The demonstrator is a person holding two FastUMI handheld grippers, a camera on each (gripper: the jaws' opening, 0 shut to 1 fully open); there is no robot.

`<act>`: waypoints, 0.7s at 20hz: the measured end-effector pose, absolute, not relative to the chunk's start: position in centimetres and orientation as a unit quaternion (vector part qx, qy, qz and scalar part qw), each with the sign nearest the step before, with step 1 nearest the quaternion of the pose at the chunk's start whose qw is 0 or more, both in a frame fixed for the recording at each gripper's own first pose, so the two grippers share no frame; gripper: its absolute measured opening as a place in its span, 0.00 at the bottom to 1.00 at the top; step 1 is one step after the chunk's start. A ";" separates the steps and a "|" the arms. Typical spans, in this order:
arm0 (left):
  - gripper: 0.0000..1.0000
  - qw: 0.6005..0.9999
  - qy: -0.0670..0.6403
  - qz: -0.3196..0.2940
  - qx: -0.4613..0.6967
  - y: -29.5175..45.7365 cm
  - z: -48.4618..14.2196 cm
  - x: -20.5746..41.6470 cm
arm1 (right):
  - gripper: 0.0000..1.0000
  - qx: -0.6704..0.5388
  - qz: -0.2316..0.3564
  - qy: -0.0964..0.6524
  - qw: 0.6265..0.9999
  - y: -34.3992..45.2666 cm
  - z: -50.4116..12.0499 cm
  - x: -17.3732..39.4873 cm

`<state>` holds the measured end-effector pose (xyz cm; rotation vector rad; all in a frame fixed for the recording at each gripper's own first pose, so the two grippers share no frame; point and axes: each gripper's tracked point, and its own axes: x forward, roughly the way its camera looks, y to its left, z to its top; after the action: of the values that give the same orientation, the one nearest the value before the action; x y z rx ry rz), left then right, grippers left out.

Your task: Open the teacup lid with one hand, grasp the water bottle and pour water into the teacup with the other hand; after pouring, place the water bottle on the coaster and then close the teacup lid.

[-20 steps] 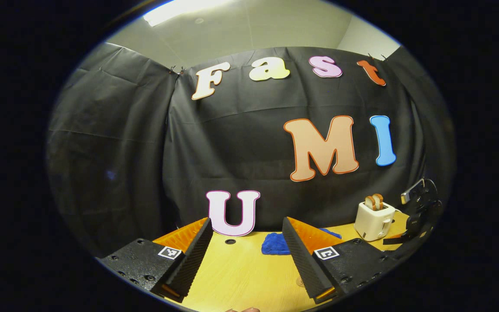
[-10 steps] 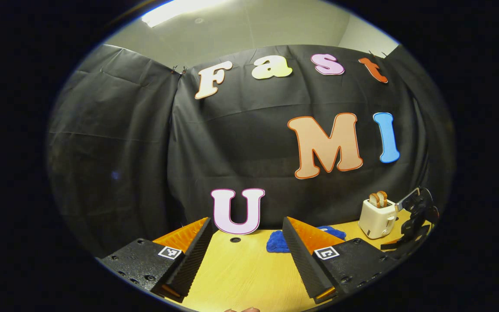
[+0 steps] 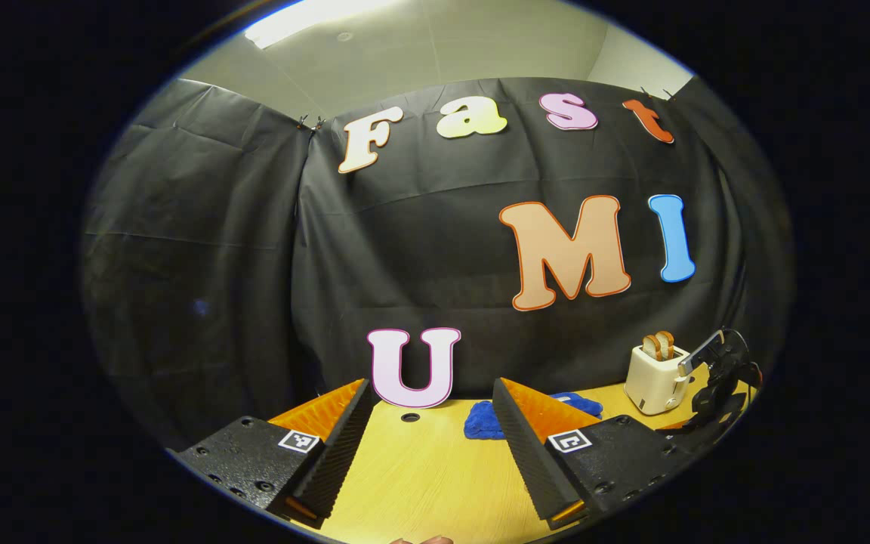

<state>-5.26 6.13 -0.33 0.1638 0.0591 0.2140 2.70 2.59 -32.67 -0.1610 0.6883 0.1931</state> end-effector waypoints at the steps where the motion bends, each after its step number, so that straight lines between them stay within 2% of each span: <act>1: 0.93 0.991 0.030 0.106 0.080 6.1 -0.4 -5.2 | 0.33 -0.074 0.096 0.337 0.934 2.6 -32.6 2.6; 4: 0.93 0.992 0.032 0.098 0.077 5.7 -0.9 -5.0 | 0.29 -0.053 0.096 0.344 0.933 2.7 -32.3 2.6; 7: 0.94 0.993 0.027 0.073 0.083 4.7 -1.7 -4.5 | 0.33 -0.036 0.093 0.341 0.935 2.7 -31.0 2.6; 12: 0.94 0.996 0.013 -0.002 0.092 1.2 -3.9 -3.1 | 0.31 -0.002 0.088 0.326 0.941 2.6 -27.8 2.5; 14: 1.00 0.995 0.025 -0.019 0.090 0.4 -5.8 -2.7 | 0.31 -0.001 0.089 0.315 0.945 2.5 -26.3 2.3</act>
<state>-2.68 0.36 -5.80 0.1799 0.0501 -0.0383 2.34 2.53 -26.28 -0.0016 0.6425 0.1814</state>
